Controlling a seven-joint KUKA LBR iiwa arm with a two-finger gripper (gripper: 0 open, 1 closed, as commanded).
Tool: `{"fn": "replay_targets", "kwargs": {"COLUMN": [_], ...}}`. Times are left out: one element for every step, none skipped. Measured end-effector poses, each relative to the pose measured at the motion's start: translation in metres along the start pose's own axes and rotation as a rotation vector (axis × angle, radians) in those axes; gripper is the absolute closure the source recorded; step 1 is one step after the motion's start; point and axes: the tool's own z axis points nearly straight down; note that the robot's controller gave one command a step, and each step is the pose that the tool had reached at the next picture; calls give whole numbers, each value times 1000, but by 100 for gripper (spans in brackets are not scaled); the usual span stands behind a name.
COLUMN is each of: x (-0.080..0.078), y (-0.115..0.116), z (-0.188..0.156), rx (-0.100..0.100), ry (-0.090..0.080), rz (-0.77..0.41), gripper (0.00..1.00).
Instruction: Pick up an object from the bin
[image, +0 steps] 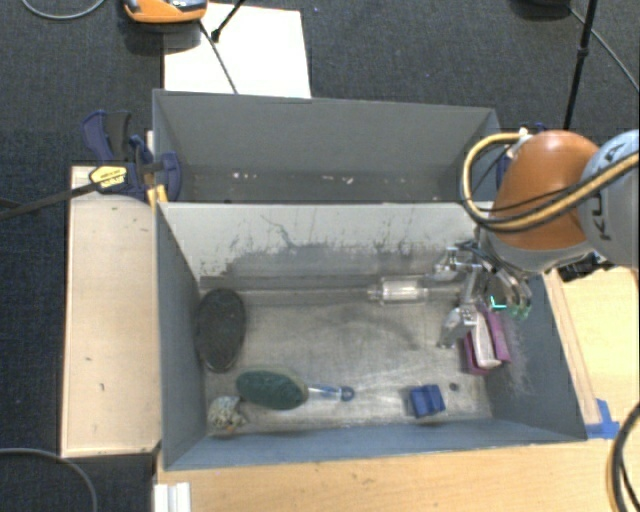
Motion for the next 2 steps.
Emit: {"fn": "replay_targets", "kwargs": {"x": [5, 0], "y": [-64, -61], "z": [10, 52], "rx": [3, -17], "ry": [-5, -6], "rz": [98, -30], "gripper": [0, 0]}}
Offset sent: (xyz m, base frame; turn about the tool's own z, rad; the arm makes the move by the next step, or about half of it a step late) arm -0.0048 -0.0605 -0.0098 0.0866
